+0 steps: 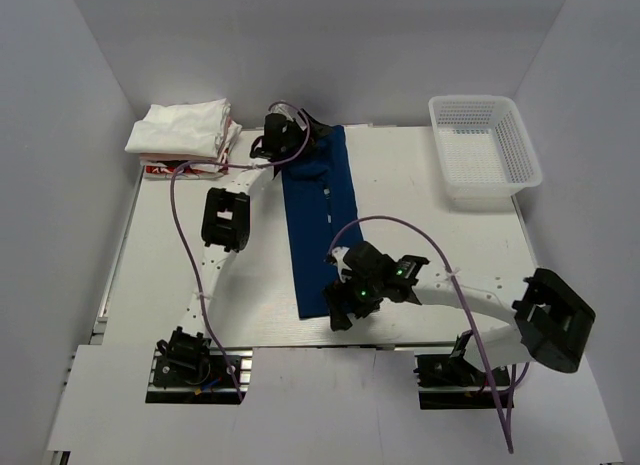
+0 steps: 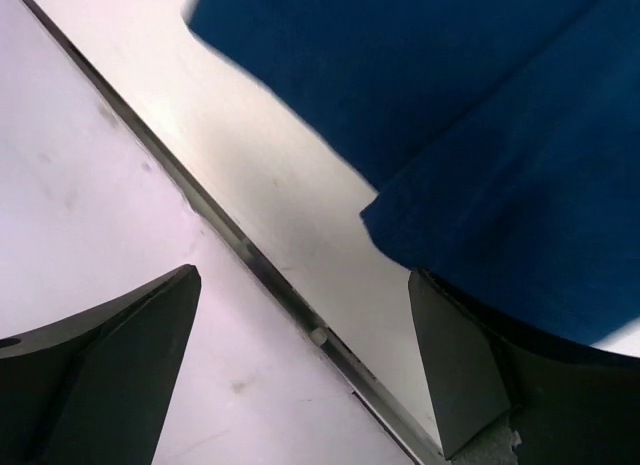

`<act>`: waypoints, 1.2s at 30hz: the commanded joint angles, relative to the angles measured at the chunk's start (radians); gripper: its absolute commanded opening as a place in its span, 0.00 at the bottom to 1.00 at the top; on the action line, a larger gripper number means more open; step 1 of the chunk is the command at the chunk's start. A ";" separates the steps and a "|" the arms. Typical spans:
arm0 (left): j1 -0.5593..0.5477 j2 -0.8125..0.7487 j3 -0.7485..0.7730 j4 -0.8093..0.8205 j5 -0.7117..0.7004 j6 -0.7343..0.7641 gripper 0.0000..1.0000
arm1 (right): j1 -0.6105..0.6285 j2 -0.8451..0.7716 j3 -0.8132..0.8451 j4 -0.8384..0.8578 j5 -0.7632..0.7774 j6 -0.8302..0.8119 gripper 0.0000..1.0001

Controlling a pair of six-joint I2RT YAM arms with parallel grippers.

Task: Fold and stack the t-shirts
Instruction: Rotate the tshirt 90 degrees

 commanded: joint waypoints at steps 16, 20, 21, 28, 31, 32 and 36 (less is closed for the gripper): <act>-0.069 -0.988 -0.534 -0.484 -0.135 0.310 1.00 | -0.062 -0.254 0.032 0.018 0.587 0.287 0.90; -0.104 -1.253 -1.099 -0.395 -0.085 0.278 1.00 | -0.122 -0.256 -0.037 0.031 0.549 0.298 0.90; -0.104 -1.303 -1.181 -0.339 -0.085 0.269 1.00 | -0.146 -0.261 -0.042 0.018 0.514 0.298 0.90; -0.190 -1.607 -1.620 -0.508 -0.063 0.260 1.00 | -0.251 -0.285 -0.134 0.021 0.211 0.241 0.90; -0.224 -1.710 -1.708 -0.605 -0.051 0.260 1.00 | -0.259 -0.285 -0.151 0.029 0.129 0.176 0.90; -0.224 -1.736 -1.737 -0.605 -0.051 0.247 1.00 | -0.263 -0.285 -0.159 0.040 0.103 0.163 0.90; -0.274 -1.785 -1.907 -0.538 0.003 0.180 1.00 | -0.274 -0.271 -0.177 0.034 0.078 0.163 0.90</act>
